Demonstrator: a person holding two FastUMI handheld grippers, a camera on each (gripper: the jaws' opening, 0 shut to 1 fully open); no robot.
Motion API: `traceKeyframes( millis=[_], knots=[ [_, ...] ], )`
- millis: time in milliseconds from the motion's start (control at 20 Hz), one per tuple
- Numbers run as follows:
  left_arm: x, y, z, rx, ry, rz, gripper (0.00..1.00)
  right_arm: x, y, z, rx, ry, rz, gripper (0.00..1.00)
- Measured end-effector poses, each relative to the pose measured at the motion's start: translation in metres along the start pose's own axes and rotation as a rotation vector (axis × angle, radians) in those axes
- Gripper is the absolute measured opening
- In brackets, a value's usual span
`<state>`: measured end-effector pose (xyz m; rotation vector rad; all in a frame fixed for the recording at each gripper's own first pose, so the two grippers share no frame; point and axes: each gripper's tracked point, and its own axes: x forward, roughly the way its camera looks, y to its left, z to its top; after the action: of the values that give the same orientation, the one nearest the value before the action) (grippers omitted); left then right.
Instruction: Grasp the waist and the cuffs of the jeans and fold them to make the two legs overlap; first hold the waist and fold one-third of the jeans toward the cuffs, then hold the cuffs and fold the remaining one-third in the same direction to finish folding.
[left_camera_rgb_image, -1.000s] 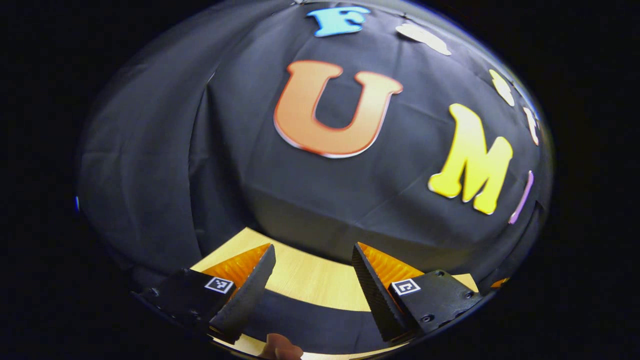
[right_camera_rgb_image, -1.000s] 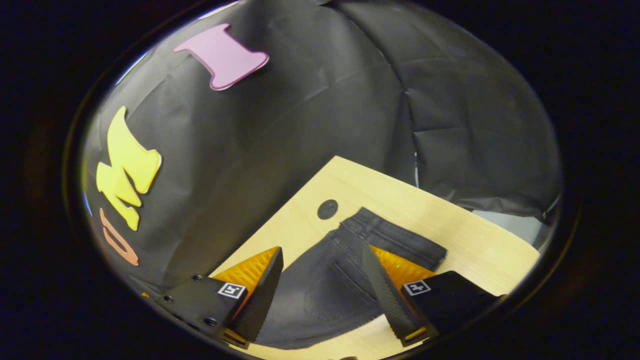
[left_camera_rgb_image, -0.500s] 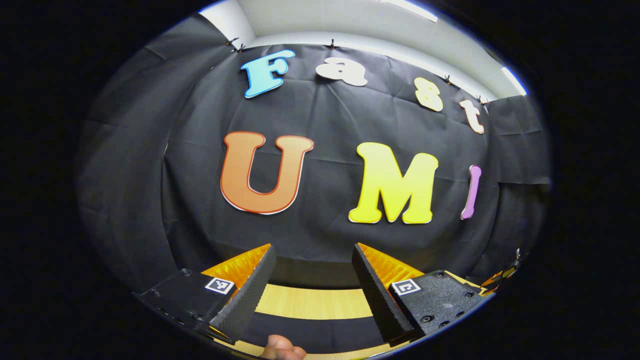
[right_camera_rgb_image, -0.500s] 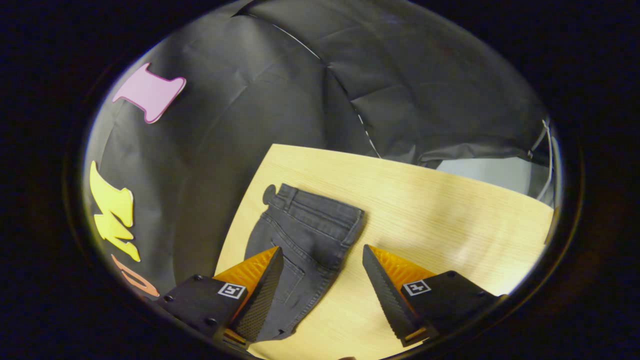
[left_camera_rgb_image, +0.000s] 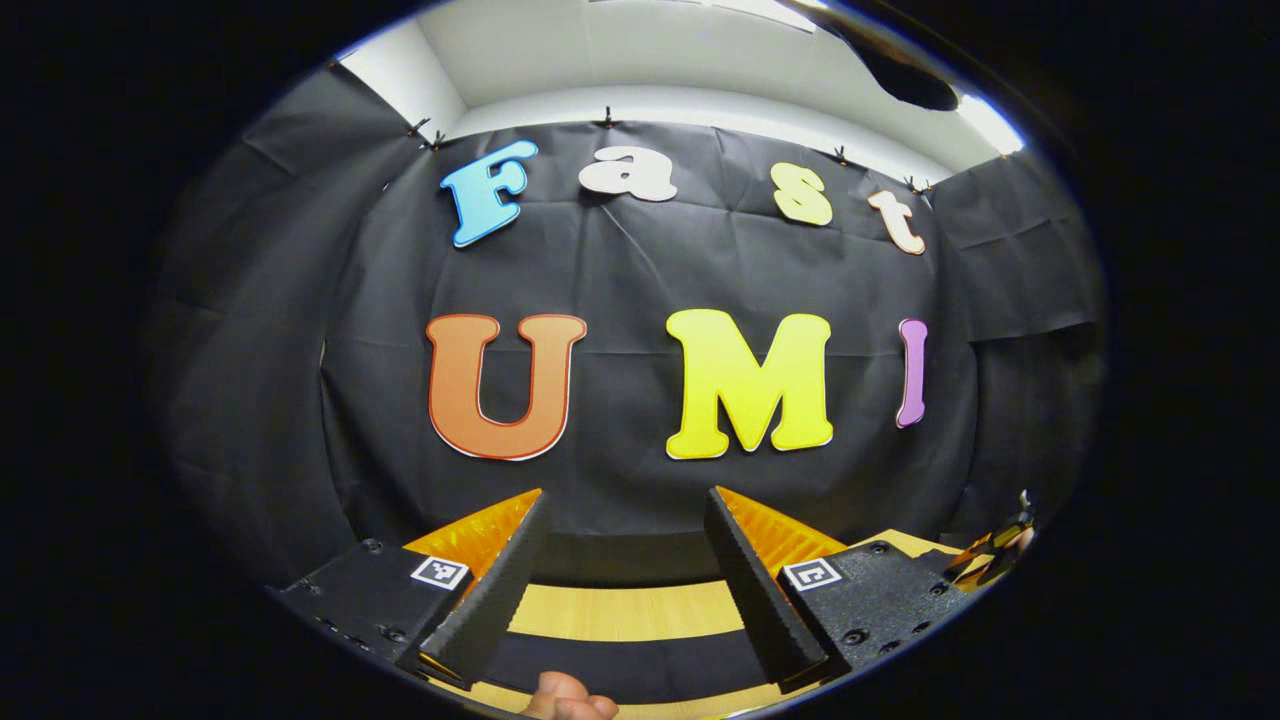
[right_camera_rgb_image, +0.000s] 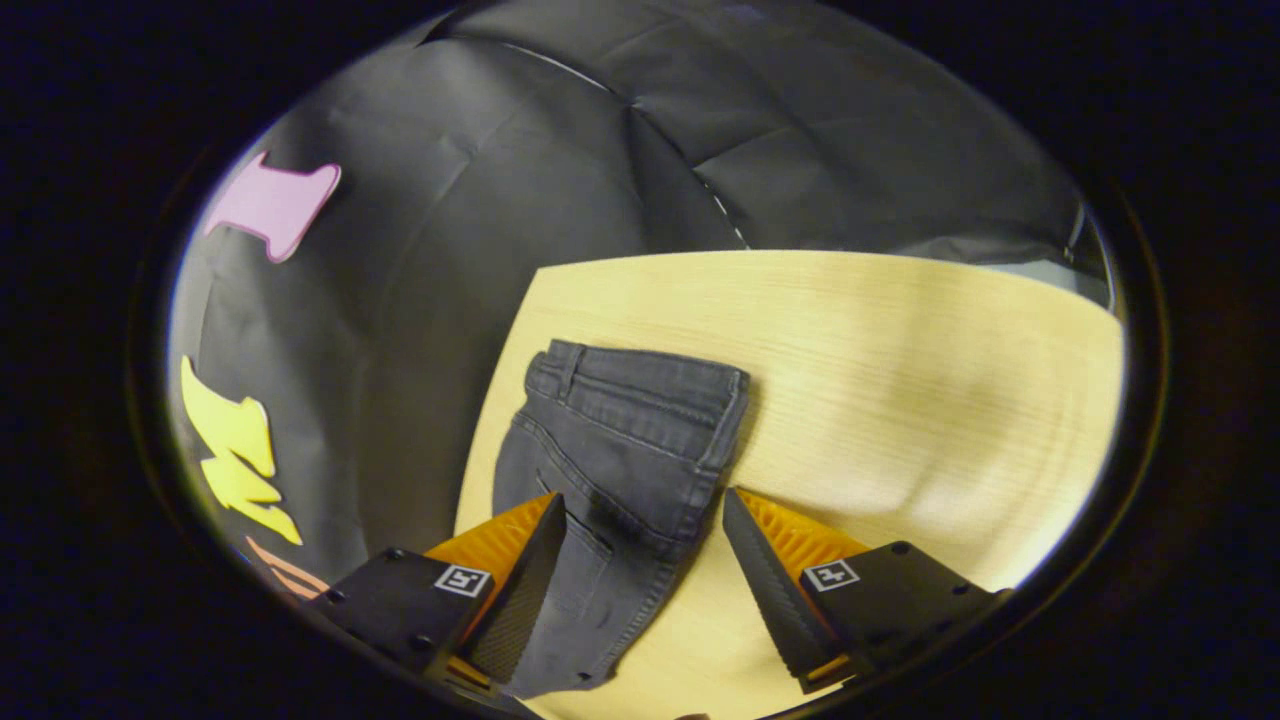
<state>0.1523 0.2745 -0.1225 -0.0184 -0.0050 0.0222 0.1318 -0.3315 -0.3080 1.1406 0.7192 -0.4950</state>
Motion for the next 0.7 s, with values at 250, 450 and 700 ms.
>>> traceKeyframes(
  millis=[250,450,700],
  knots=[
    [0.001,-0.001,-0.001,-0.055,0.021,0.023,1.00,0.022,-0.011,-0.007,0.010,0.005,-0.009,0.28],
    [0.000,0.000,-0.003,-0.072,0.032,0.038,0.98,0.019,-0.011,-0.007,-0.022,-0.004,-0.006,0.04],
    [-0.003,0.005,-0.004,-0.079,0.037,0.056,0.98,0.003,0.004,-0.001,-0.208,-0.074,-0.018,0.04]
  ],
)
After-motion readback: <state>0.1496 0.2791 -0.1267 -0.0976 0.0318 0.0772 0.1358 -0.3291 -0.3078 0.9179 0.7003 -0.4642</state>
